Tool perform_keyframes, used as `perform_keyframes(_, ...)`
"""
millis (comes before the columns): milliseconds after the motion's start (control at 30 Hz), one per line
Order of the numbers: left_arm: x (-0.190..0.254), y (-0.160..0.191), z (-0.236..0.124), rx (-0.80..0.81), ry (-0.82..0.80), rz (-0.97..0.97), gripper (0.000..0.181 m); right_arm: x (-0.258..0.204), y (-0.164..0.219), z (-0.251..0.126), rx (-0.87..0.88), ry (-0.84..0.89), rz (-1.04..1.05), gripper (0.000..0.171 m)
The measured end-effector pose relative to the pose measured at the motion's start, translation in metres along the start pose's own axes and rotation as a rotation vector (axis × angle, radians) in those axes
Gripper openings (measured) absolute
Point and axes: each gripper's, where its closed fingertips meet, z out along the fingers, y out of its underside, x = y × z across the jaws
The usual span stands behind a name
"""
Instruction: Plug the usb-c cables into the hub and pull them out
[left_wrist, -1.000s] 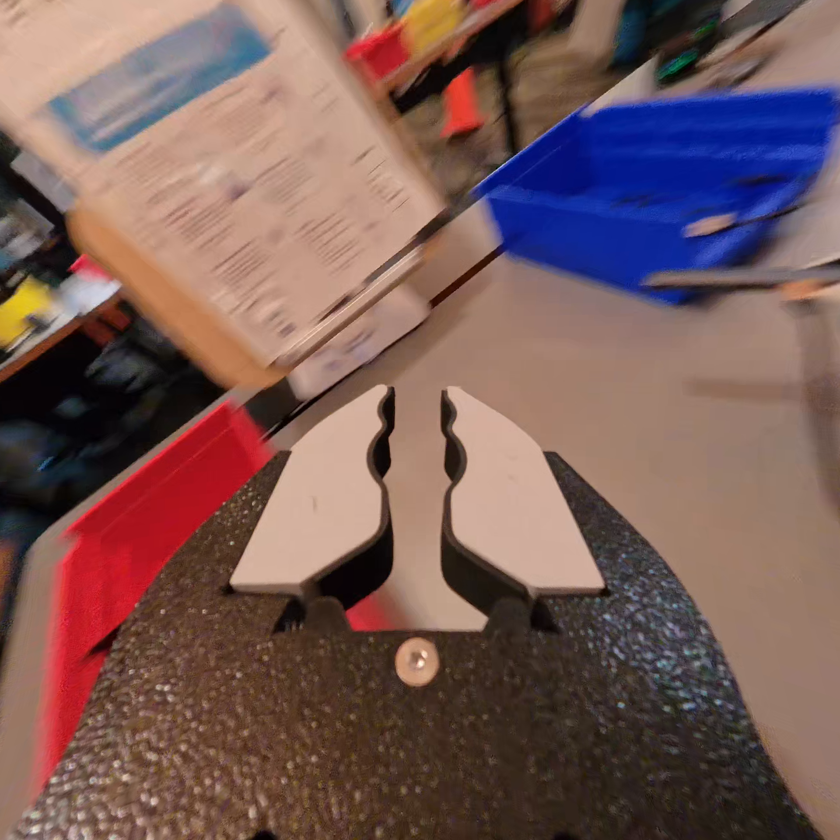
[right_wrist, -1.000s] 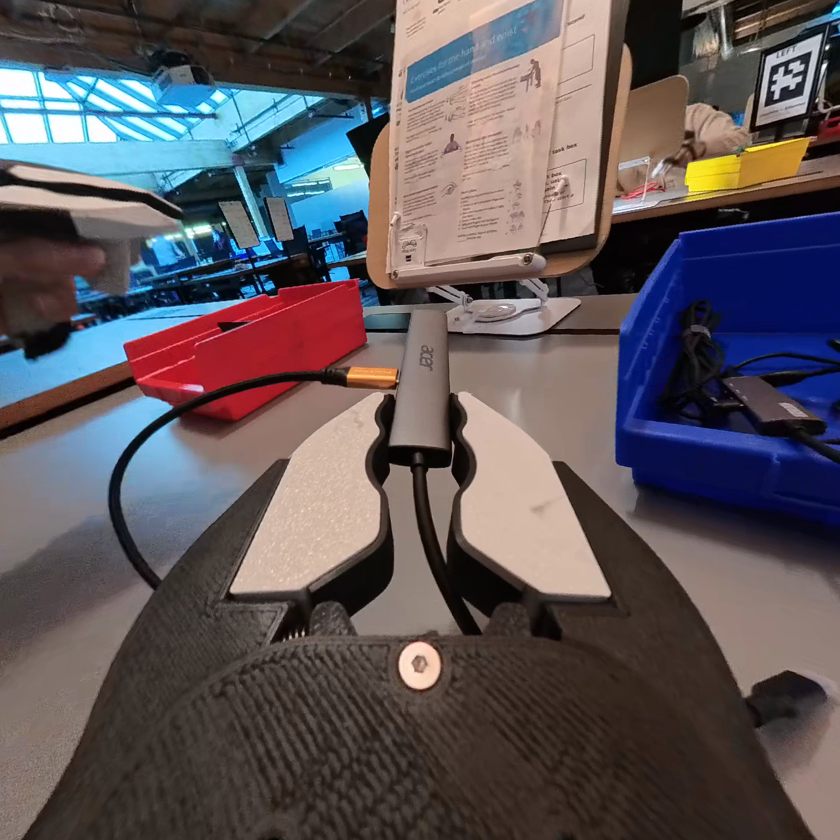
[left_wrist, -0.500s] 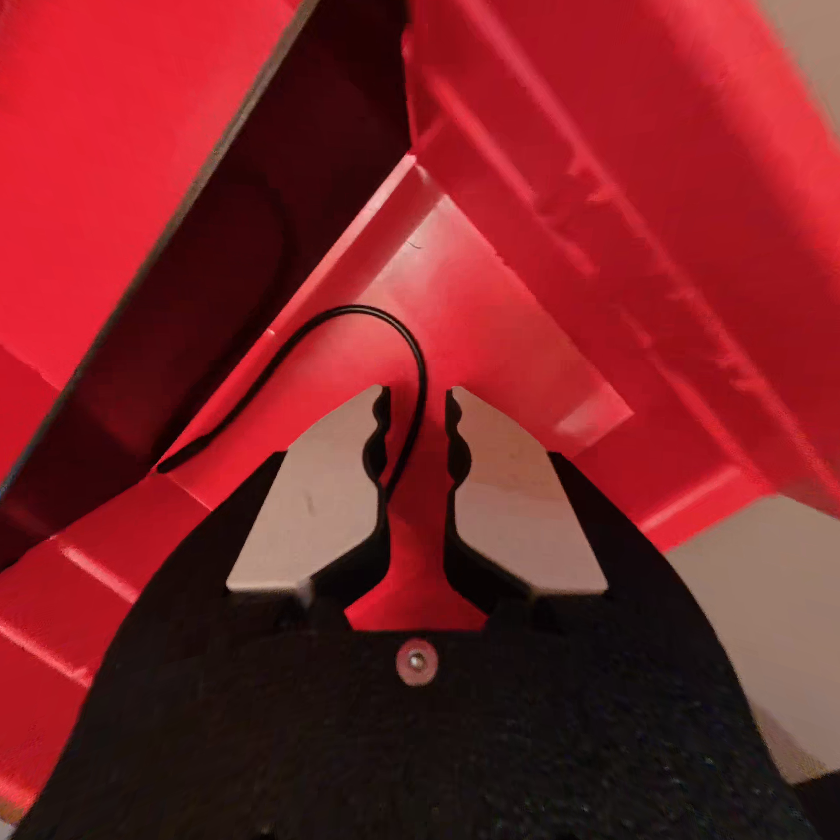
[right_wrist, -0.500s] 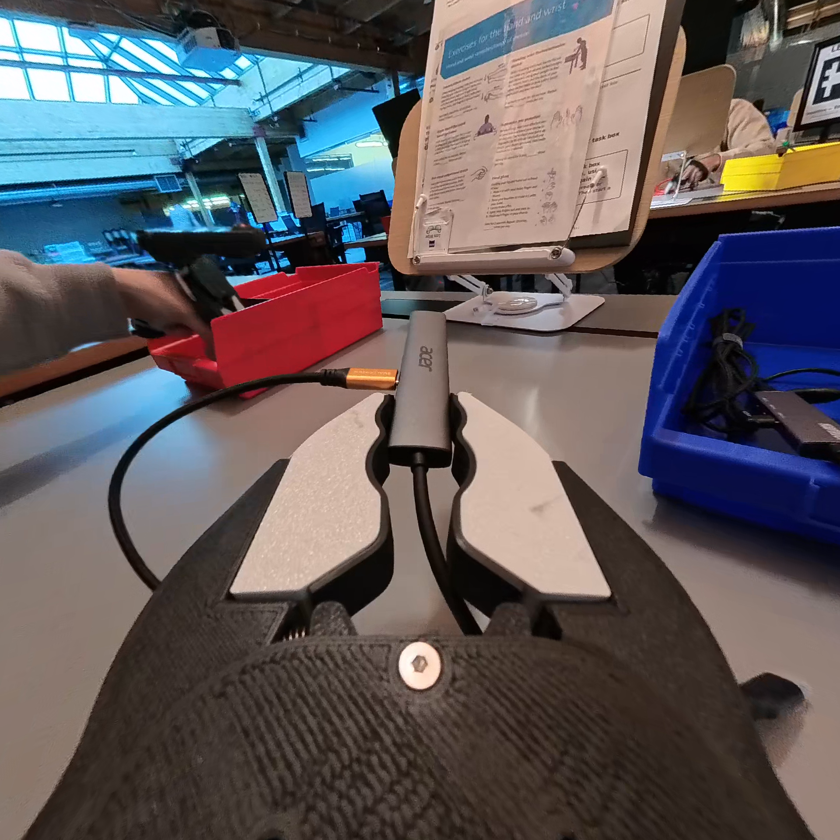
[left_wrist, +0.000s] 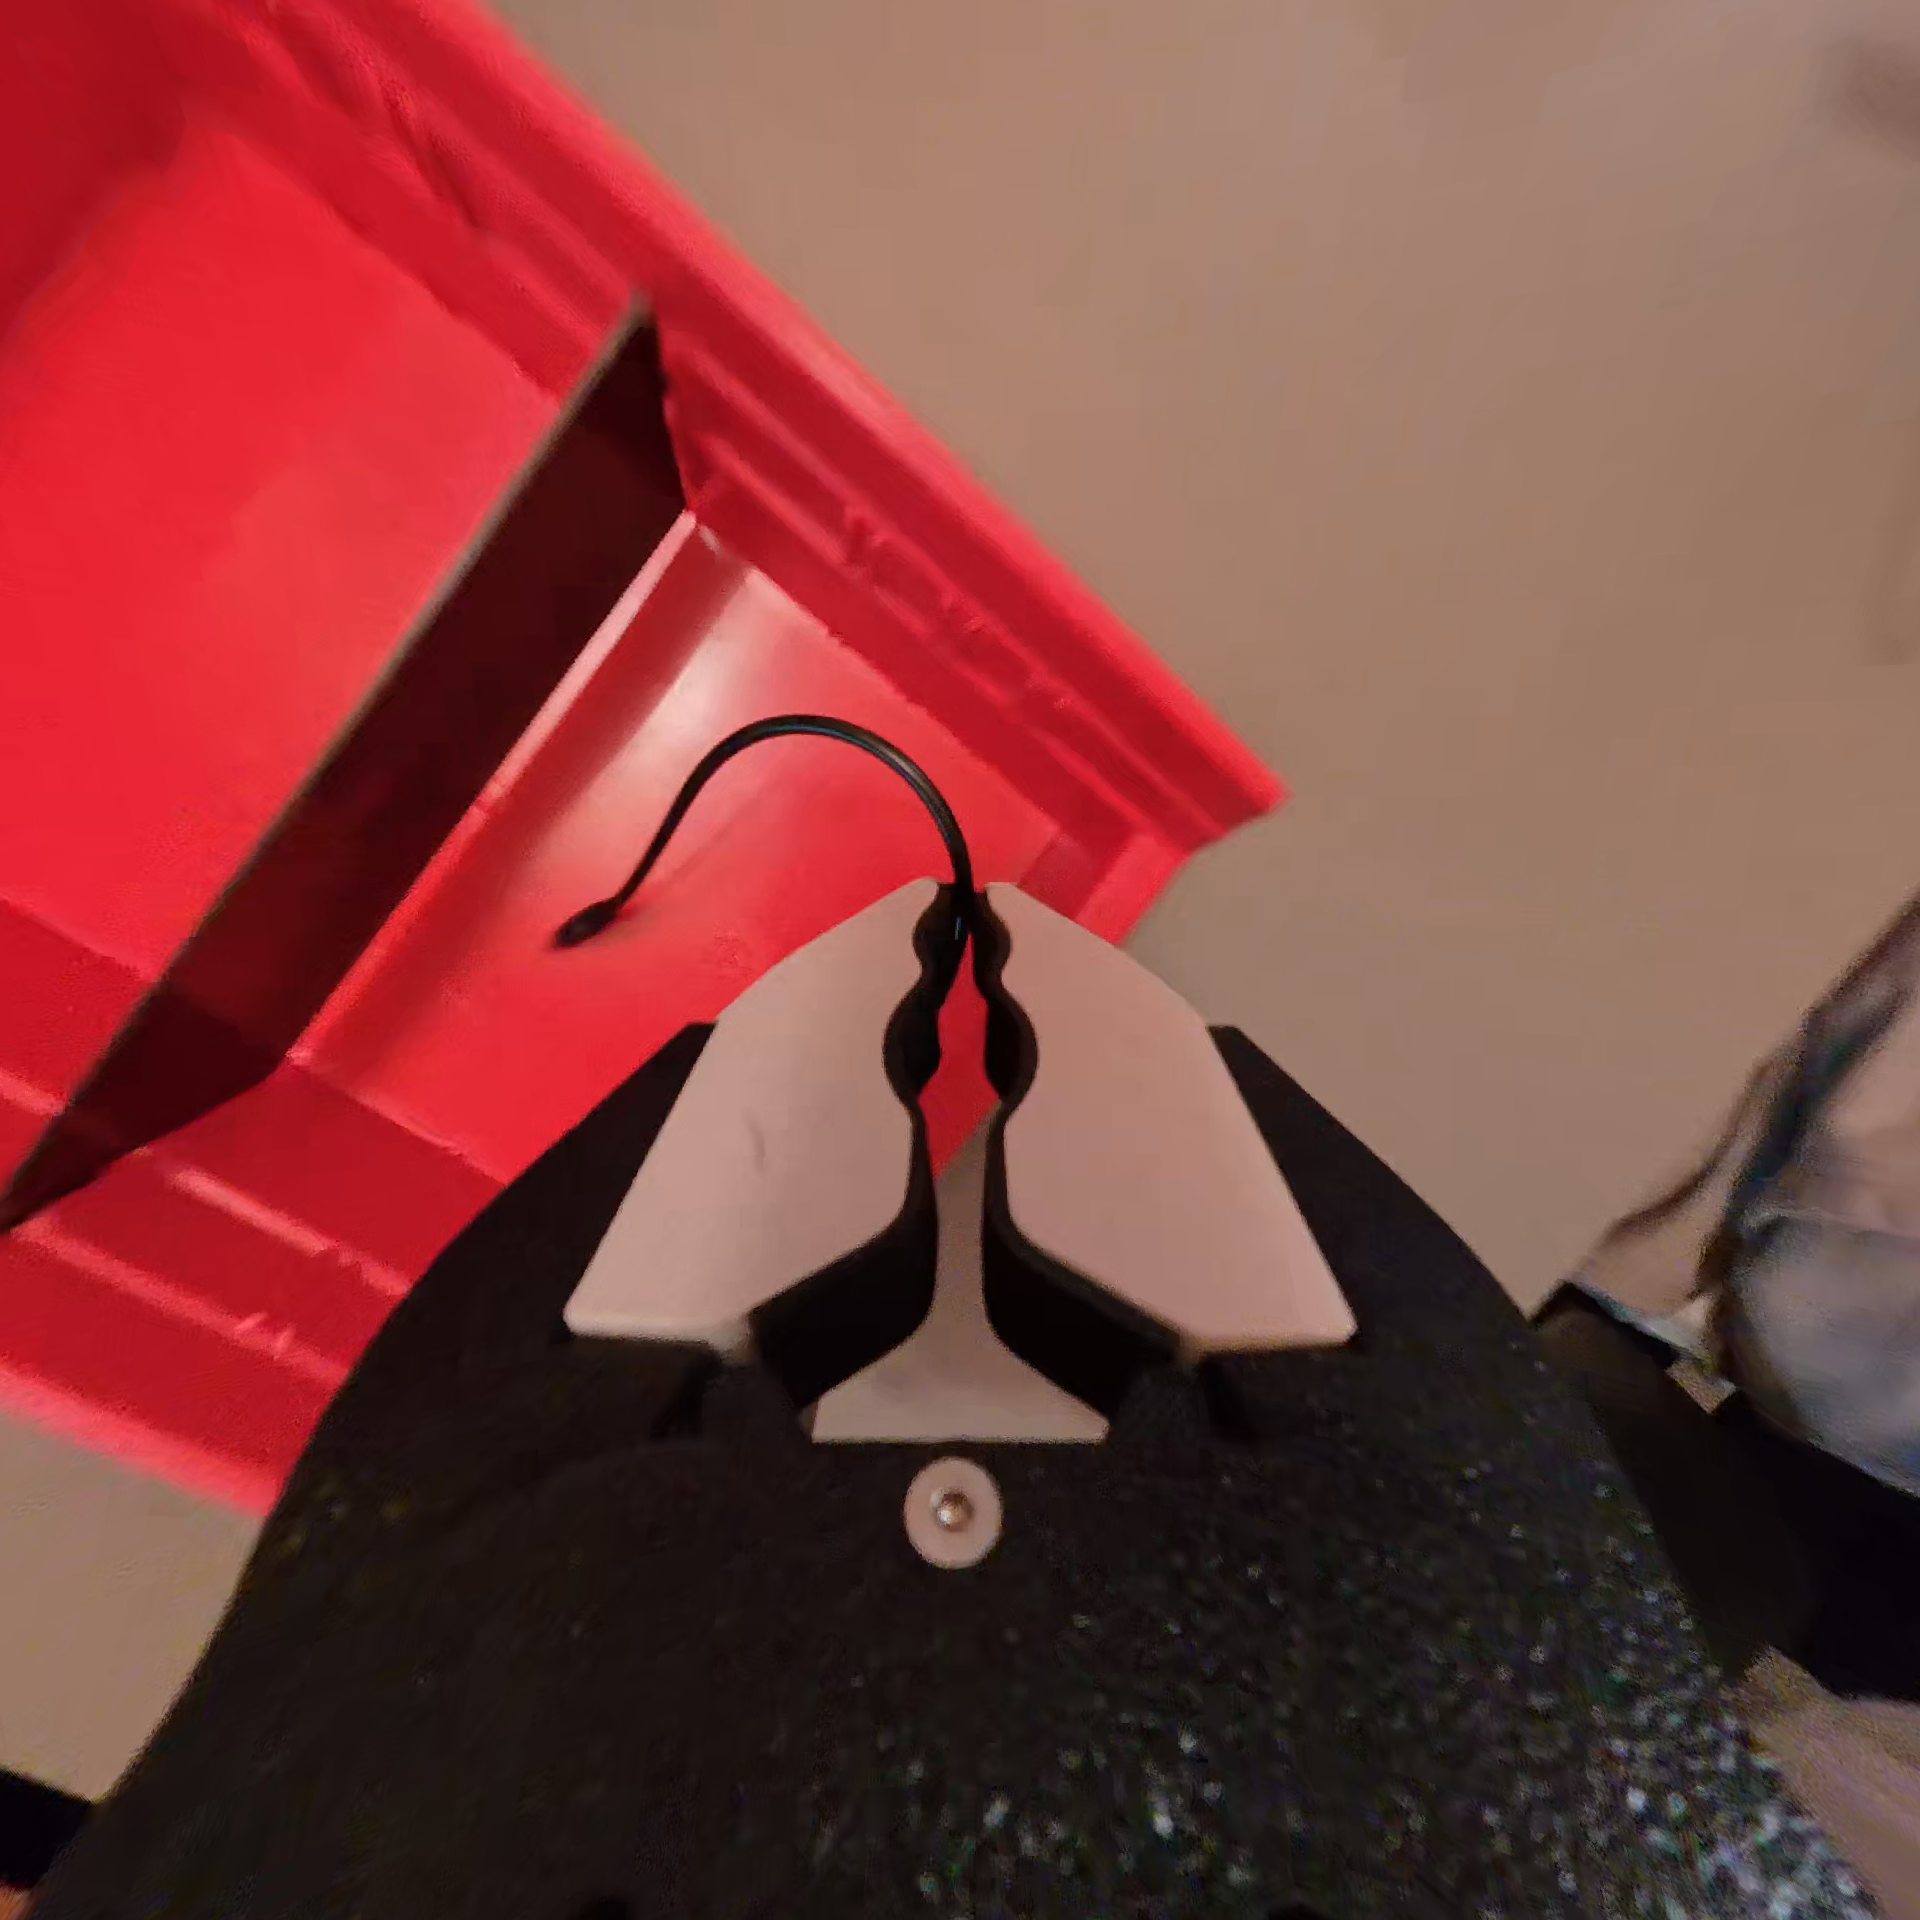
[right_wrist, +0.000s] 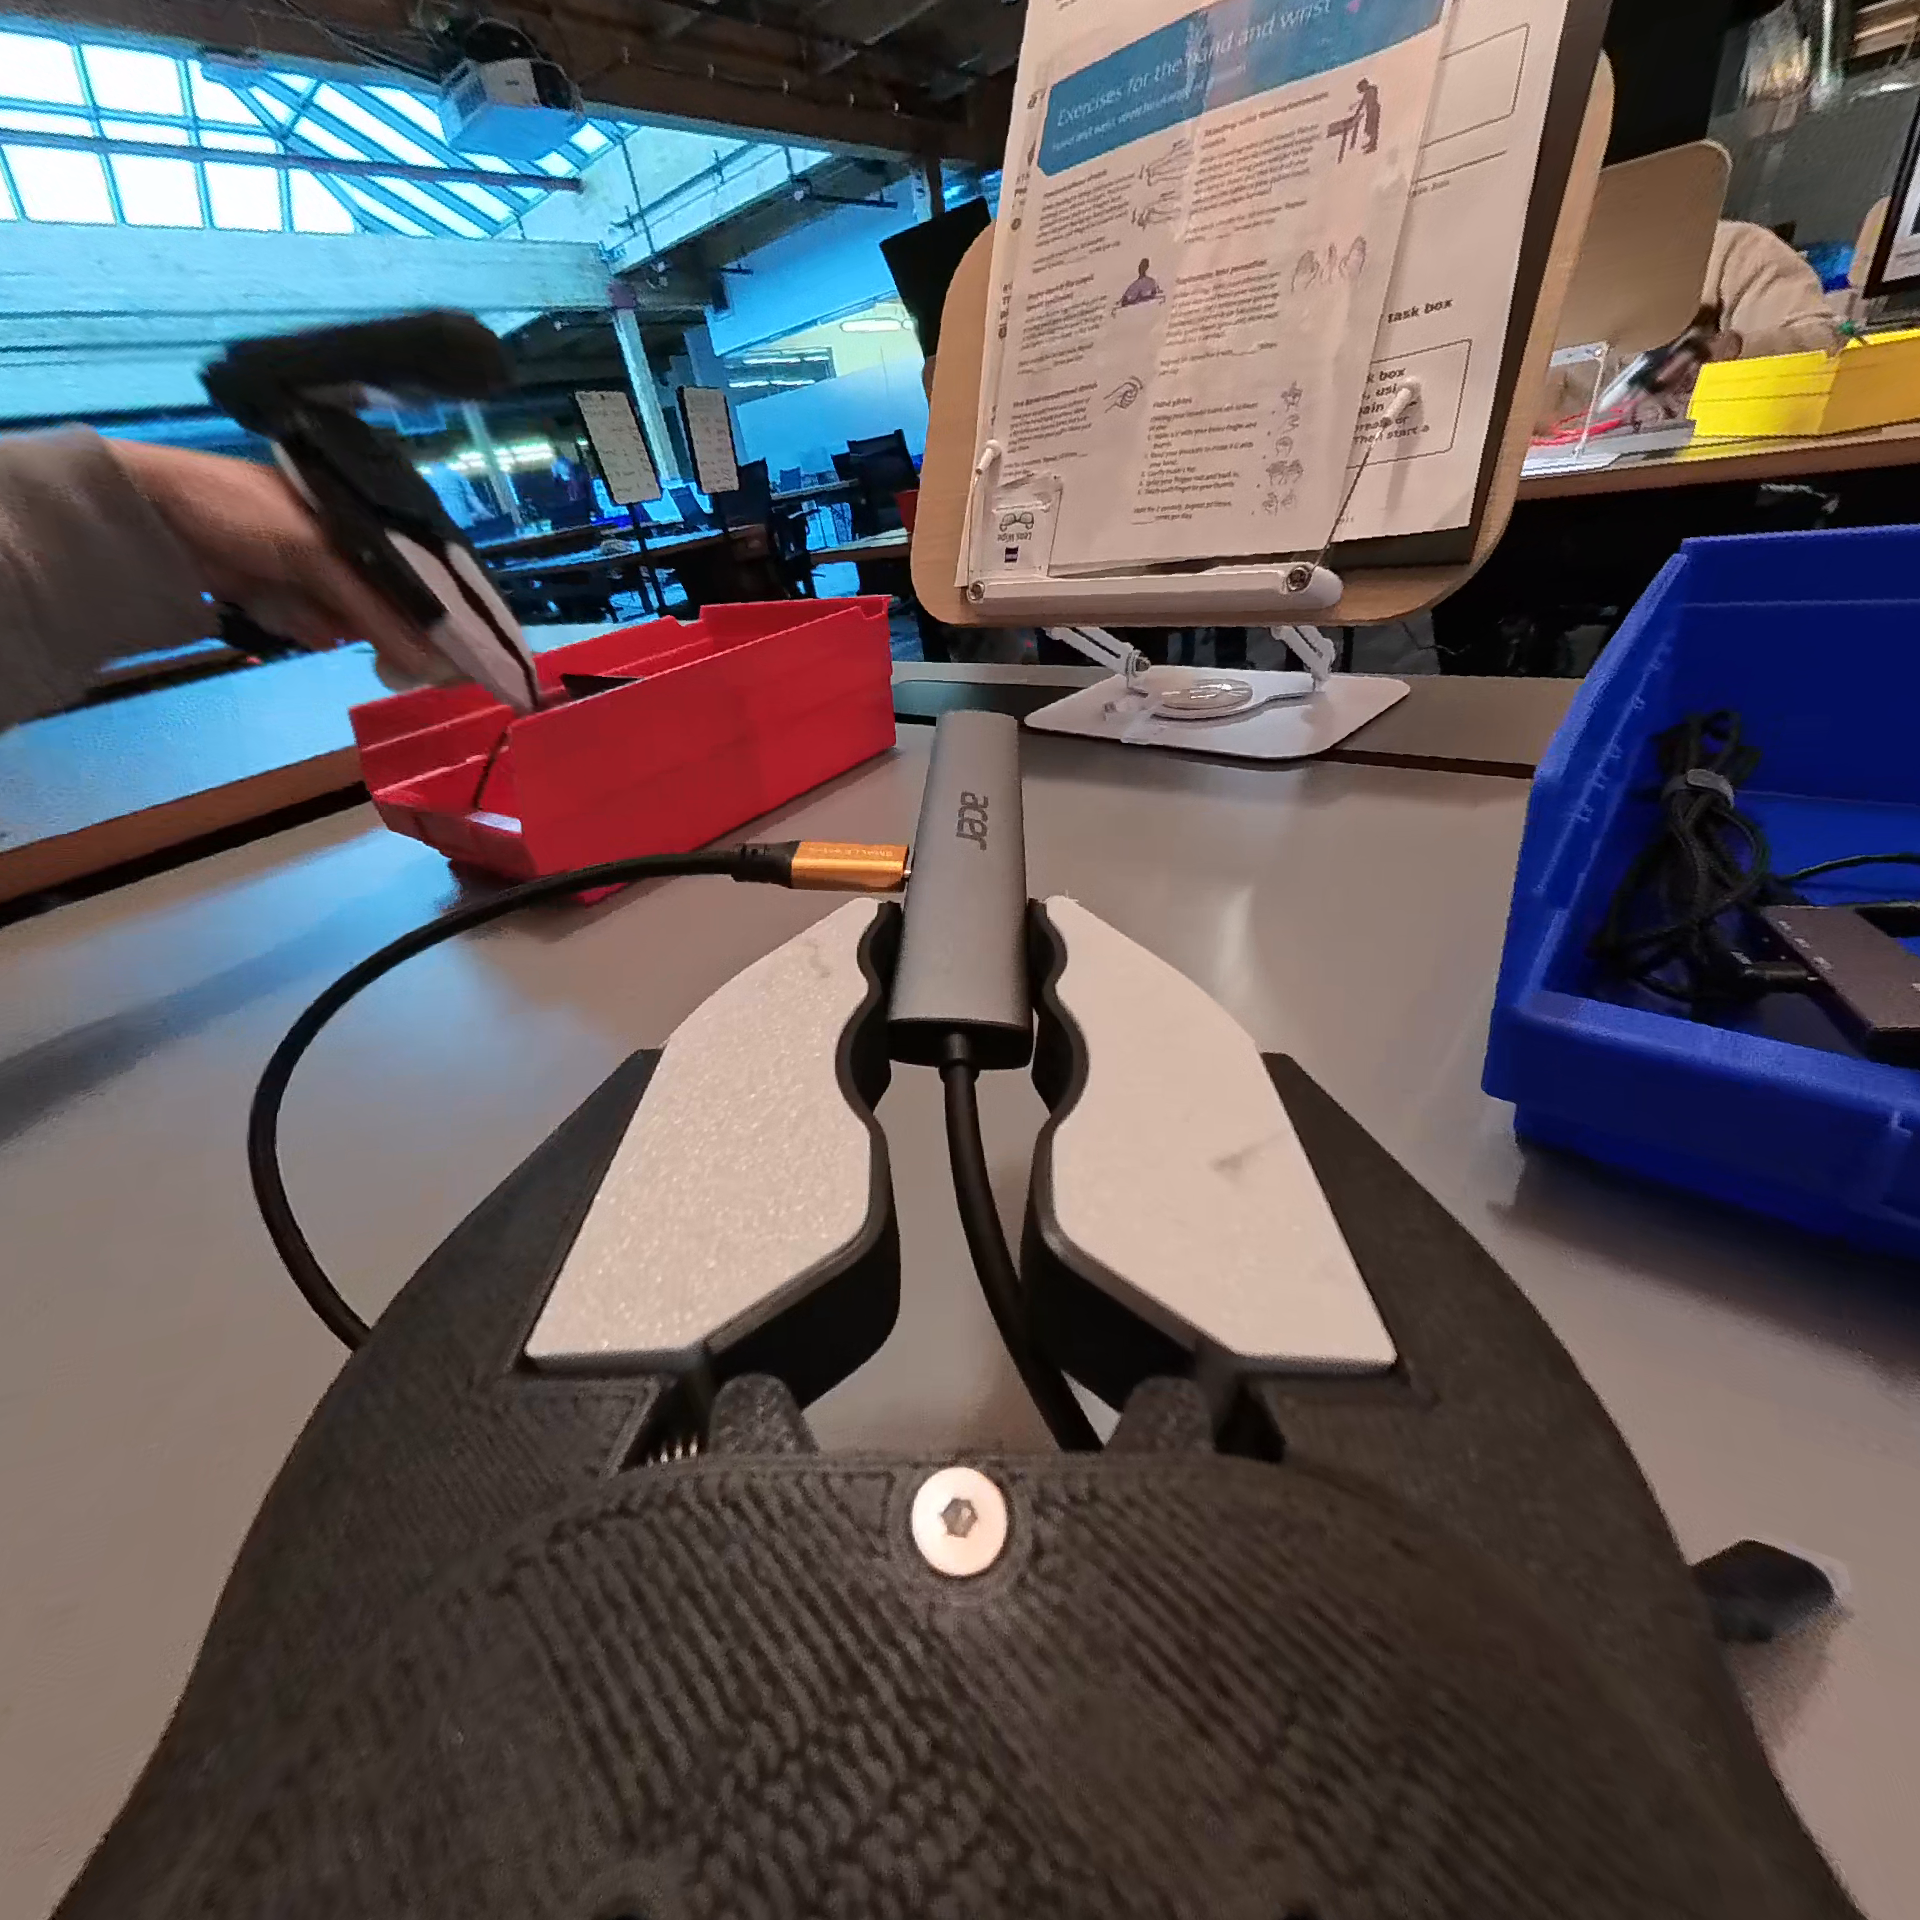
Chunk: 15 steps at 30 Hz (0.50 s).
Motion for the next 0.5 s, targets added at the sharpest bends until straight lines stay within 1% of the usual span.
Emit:
perform_keyframes(33,0.007,-0.009,-0.020,0.038,0.002,0.024,0.002,0.000,0.000,0.000,0.002,-0.001,0.006,0.023)
perform_keyframes(100,0.017,-0.032,-0.060,0.146,-0.043,0.069,0.002,0.001,-0.001,-0.001,0.004,-0.005,0.015,0.023)
perform_keyframes(167,0.043,-0.059,-0.092,0.275,-0.044,0.155,0.002,0.002,-0.001,-0.001,0.008,-0.006,0.021,0.023)
perform_keyframes(233,0.077,-0.086,-0.110,0.387,-0.068,0.312,0.002,0.002,-0.001,-0.001,0.011,-0.007,0.026,0.023)
perform_keyframes(267,0.095,-0.095,-0.111,0.411,-0.081,0.411,0.002,0.002,-0.002,-0.002,0.015,-0.005,0.028,0.023)
perform_keyframes(333,0.135,-0.106,-0.095,0.436,-0.109,0.667,0.002,0.003,-0.003,-0.003,0.027,-0.001,0.032,0.023)
perform_keyframes(367,0.153,-0.105,-0.077,0.412,-0.112,0.785,0.002,0.004,-0.004,-0.004,0.033,0.001,0.037,0.023)
perform_keyframes(433,0.175,-0.094,-0.030,0.312,-0.150,0.994,0.002,0.006,-0.006,-0.006,0.050,0.009,0.050,0.023)
perform_keyframes(500,0.188,-0.074,0.021,0.207,-0.185,1.216,0.002,0.007,-0.007,-0.007,0.062,0.002,0.066,0.023)
